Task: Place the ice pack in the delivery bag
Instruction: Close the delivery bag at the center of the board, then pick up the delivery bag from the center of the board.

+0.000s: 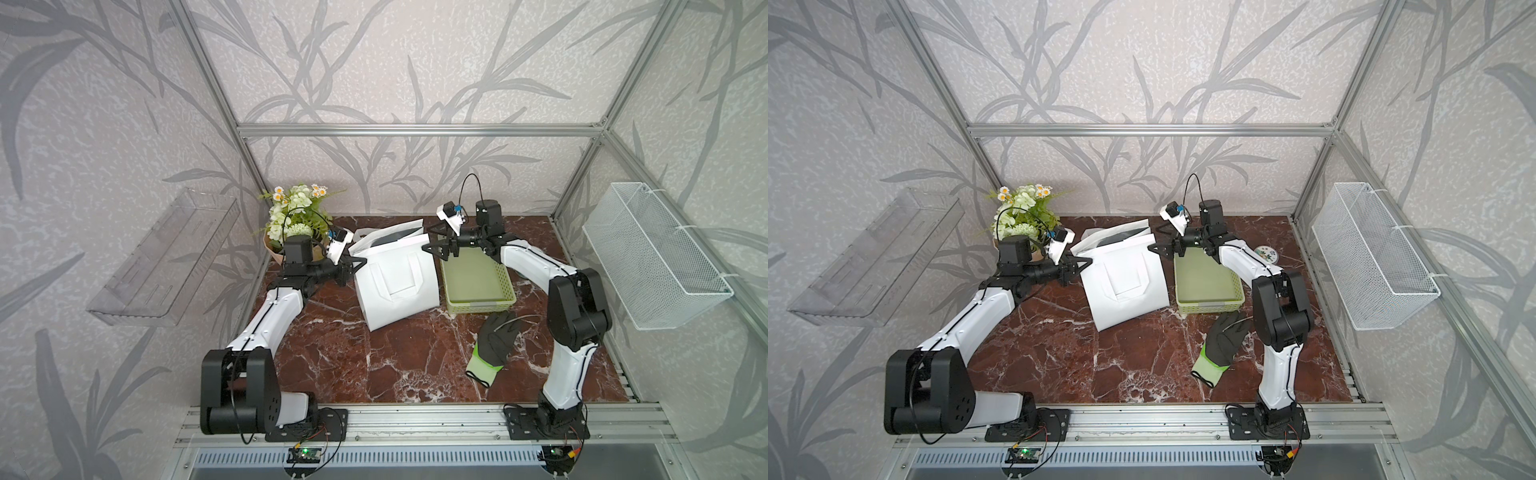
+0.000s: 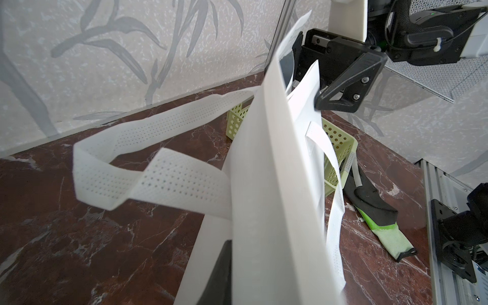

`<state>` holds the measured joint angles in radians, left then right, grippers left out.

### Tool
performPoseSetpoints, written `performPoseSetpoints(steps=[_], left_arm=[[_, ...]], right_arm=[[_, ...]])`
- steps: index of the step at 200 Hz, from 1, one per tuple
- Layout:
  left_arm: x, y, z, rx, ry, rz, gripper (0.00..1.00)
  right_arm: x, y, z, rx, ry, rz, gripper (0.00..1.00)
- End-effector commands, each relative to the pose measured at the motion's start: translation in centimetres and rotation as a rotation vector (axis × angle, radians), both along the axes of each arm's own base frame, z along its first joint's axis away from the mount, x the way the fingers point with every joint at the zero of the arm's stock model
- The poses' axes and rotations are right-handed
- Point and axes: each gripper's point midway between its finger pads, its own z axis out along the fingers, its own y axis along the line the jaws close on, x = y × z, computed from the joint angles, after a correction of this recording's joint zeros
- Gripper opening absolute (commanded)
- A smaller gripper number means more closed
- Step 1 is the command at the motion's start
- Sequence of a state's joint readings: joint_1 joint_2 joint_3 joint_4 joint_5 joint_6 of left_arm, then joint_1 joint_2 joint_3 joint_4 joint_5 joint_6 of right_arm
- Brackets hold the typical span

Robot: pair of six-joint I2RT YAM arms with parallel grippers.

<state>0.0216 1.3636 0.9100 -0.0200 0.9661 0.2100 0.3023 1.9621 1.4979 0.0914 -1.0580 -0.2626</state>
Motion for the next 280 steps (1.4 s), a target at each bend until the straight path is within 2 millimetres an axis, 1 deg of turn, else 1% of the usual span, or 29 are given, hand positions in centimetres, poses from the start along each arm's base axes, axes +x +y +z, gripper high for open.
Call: performPoseSetpoints(steps=[1,26,44,56,71,96,112,127,147,158,183,197,210,228,247,266,275,280], left_arm=[[0.1,0.0,1.7,0.002,-0.048,-0.016,0.13],[0.2,-0.1,1.8,-0.006,-0.031,-0.017,0.14],[0.4,0.0,1.8,-0.003,-0.030,-0.013,0.14],[0.4,0.0,1.8,-0.002,-0.031,-0.008,0.13],[0.5,0.2,2.0,-0.003,-0.036,-0.001,0.12],[0.6,0.4,2.2,-0.006,-0.037,0.007,0.08],[0.5,0.8,2.6,-0.012,-0.038,0.013,0.06],[0.2,1.1,3.0,-0.026,-0.040,0.012,0.04],[-0.3,1.7,3.4,-0.039,-0.037,0.010,0.00],[-0.7,1.8,3.5,-0.041,-0.033,0.004,0.00],[-1.9,1.5,4.0,-0.051,-0.032,-0.027,0.00],[-2.8,1.0,4.3,-0.073,-0.033,-0.058,0.00],[-3.5,0.5,4.0,-0.091,-0.009,-0.071,0.00],[-4.5,-0.3,2.6,-0.092,0.024,-0.088,0.00],[-5.0,-0.4,0.8,-0.083,0.043,-0.075,0.00],[-5.0,-0.2,0.2,-0.081,0.045,-0.055,0.00],[-5.1,-0.1,0.4,-0.077,0.044,-0.047,0.04],[-5.1,-0.1,0.6,-0.073,0.043,-0.043,0.09]], right_arm=[[-0.2,1.0,1.2,0.051,-0.036,0.082,0.91],[0.3,1.9,1.0,0.064,-0.034,0.100,0.91],[0.1,2.7,0.9,0.079,-0.026,0.125,0.89],[-0.2,3.2,0.7,0.084,-0.019,0.146,0.85],[-0.4,3.4,0.5,0.091,-0.006,0.160,0.78],[-1.0,3.2,0.6,0.096,0.001,0.163,0.57],[-1.5,2.5,0.5,0.085,0.000,0.149,0.44],[-2.1,1.5,0.1,0.053,-0.003,0.130,0.30],[-2.2,-0.4,0.4,0.054,0.020,0.095,0.12],[-2.5,-1.3,0.6,0.046,0.021,0.077,0.00],[-4.4,-2.5,0.5,-0.035,-0.004,0.068,0.00],[-5.1,-2.9,0.8,-0.046,-0.006,0.063,0.00],[-5.5,-3.0,0.6,-0.045,-0.007,0.063,0.00],[-5.3,-3.0,-0.5,-0.052,0.004,0.047,0.00],[-4.8,-2.9,-2.1,-0.050,0.011,0.018,0.00],[-4.6,-2.7,-2.5,-0.038,0.004,0.006,0.00],[-4.6,-2.5,-2.5,-0.039,0.001,0.007,0.00],[-4.7,-2.5,-2.5,-0.040,-0.003,0.007,0.00]])
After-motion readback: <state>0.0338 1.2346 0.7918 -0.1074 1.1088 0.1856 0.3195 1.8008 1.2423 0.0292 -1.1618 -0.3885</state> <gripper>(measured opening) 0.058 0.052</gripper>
